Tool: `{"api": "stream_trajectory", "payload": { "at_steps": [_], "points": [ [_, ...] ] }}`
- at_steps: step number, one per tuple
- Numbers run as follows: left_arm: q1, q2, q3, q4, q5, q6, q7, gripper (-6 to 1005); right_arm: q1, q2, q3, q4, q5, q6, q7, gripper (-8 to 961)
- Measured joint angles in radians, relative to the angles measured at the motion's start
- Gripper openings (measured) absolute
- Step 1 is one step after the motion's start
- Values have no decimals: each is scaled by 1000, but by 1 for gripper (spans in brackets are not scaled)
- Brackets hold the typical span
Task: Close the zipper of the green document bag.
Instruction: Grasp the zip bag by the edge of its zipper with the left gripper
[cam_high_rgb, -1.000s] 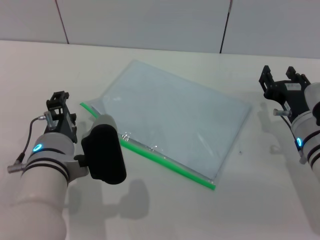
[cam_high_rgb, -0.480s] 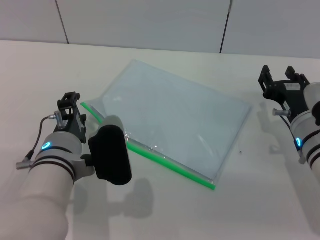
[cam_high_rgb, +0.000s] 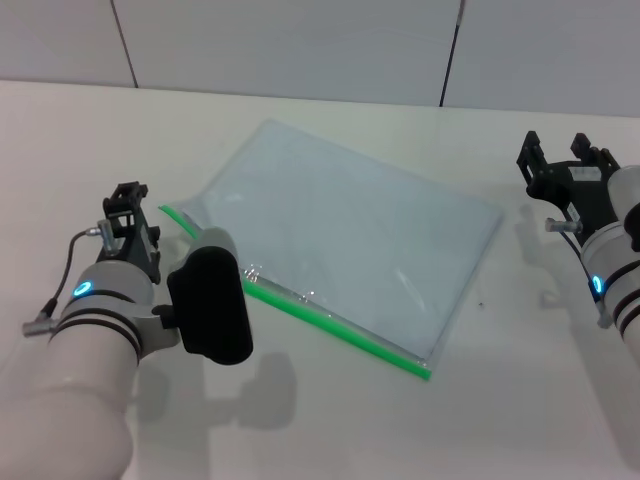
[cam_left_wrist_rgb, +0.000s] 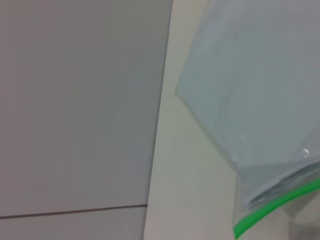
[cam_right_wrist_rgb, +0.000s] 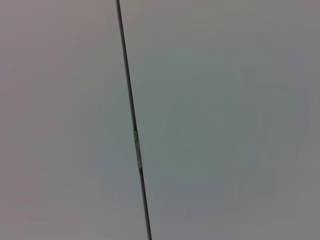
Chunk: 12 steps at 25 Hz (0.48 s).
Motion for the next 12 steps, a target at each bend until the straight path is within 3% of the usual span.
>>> {"api": "stream_trajectory", "payload": {
  "at_steps": [7, 12],
  "points": [
    [-3, -38, -19, -86, 38, 8, -2, 558, -1, 0, 0, 0, 0, 0, 0, 573],
    [-13, -38, -23, -91, 40, 34, -21, 558, -1, 0, 0, -1, 0, 0, 0, 572]
  ]
}}
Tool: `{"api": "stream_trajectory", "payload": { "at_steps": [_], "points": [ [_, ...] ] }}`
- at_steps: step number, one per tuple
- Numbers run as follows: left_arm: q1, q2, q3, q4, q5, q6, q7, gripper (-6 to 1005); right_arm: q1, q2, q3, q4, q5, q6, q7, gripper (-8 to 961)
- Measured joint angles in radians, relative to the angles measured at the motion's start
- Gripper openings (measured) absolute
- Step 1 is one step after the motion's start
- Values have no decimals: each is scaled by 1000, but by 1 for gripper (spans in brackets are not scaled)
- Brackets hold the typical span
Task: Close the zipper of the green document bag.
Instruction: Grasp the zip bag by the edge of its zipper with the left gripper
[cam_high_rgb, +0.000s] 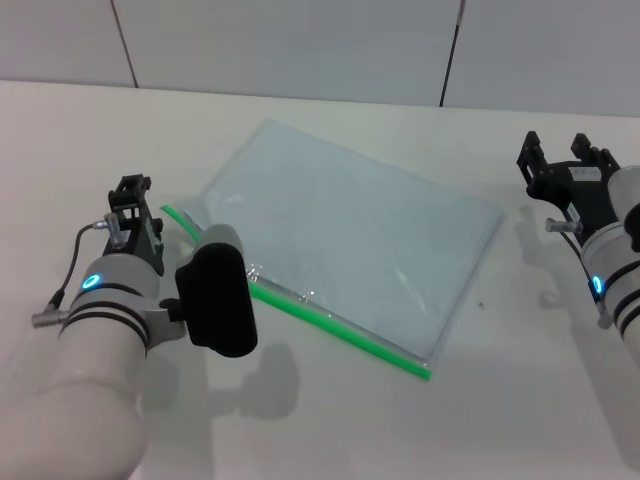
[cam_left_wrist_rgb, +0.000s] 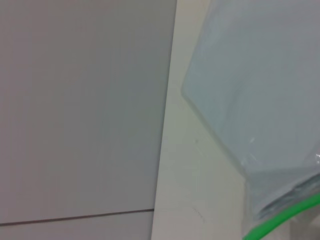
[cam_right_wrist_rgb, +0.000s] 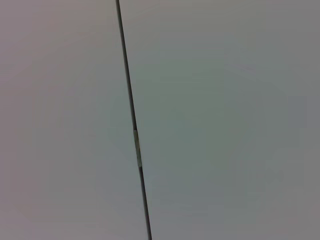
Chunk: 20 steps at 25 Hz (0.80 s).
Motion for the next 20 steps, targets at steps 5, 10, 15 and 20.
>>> {"api": "stream_trajectory", "payload": {
  "at_steps": [5, 10, 15, 20],
  "points": [
    [-7, 1, -9, -16, 1, 20, -5, 557, 0, 0, 0, -2, 0, 0, 0, 571],
    [-16, -10, -11, -53, 1, 39, -5, 557, 0, 0, 0, -3, 0, 0, 0, 571],
    [-23, -11, -19, -58, 2, 68, -6, 556, 0, 0, 0, -4, 0, 0, 0, 570],
    [-28, -11, -22, -79, 10, 96, -6, 557, 0, 0, -1, -4, 0, 0, 0, 569]
  ]
}}
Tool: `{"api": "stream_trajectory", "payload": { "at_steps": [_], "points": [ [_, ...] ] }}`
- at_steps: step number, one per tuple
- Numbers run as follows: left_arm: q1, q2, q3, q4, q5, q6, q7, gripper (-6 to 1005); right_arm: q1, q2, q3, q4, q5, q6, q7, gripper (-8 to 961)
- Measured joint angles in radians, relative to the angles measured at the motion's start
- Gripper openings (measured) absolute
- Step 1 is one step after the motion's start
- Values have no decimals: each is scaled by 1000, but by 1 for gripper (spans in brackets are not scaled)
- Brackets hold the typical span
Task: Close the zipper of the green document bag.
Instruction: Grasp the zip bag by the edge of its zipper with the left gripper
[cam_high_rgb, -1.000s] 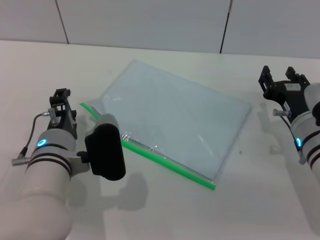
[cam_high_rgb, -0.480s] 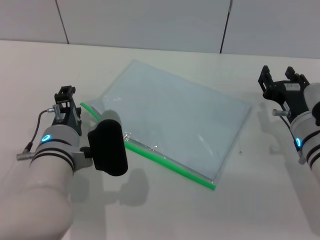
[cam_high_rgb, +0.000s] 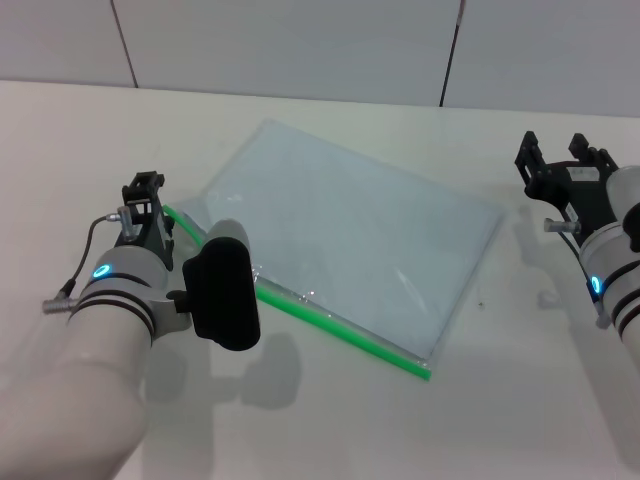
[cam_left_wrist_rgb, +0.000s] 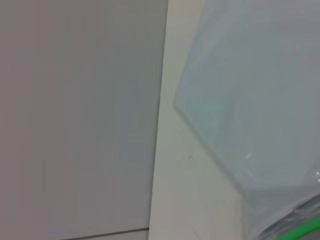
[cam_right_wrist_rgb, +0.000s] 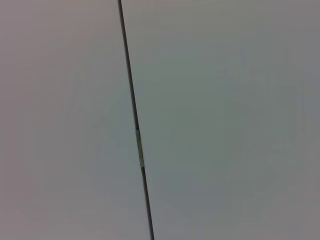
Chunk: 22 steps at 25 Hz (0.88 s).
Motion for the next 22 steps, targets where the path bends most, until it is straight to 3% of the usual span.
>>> {"api": "stream_trajectory", "payload": {
  "at_steps": [22],
  "points": [
    [-24, -26, -9, -94, 2, 56, 0, 557, 1, 0, -5, -2, 0, 0, -1, 565]
  ]
}}
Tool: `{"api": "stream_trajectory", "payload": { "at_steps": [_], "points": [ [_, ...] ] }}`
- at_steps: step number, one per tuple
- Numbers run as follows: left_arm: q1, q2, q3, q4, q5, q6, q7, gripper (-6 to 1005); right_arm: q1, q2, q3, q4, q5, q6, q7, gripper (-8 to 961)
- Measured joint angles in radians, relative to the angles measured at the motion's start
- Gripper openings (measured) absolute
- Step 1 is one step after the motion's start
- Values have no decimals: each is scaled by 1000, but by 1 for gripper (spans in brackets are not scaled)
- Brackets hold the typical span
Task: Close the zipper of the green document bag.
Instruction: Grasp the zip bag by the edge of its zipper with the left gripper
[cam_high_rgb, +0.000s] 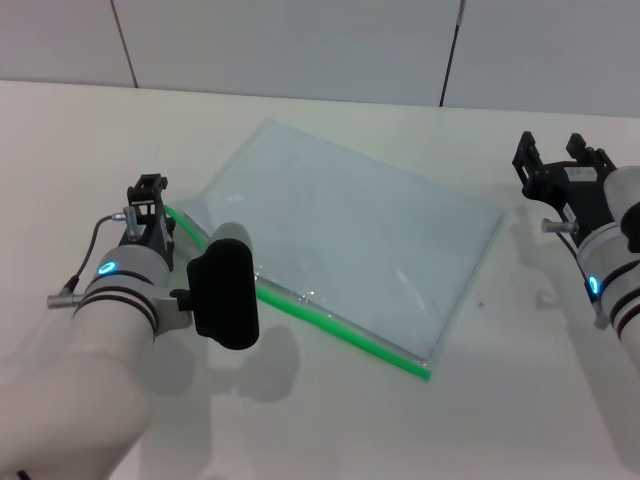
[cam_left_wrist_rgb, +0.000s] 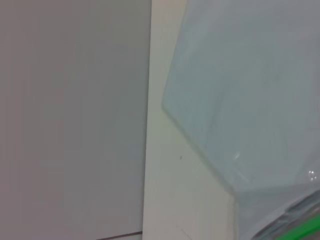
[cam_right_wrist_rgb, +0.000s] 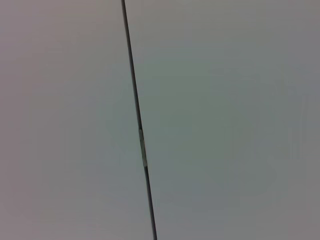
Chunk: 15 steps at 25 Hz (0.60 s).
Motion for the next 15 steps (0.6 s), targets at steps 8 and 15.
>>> {"api": "stream_trajectory", "payload": {
  "at_steps": [8, 15],
  "points": [
    [-5, -5, -19, -28, 0, 26, -1, 557, 0, 0, 0, -2, -1, 0, -1, 563],
    [-13, -12, -19, -40, 13, 27, -2, 558, 2, 0, -1, -2, -3, 0, -1, 562]
  ]
}}
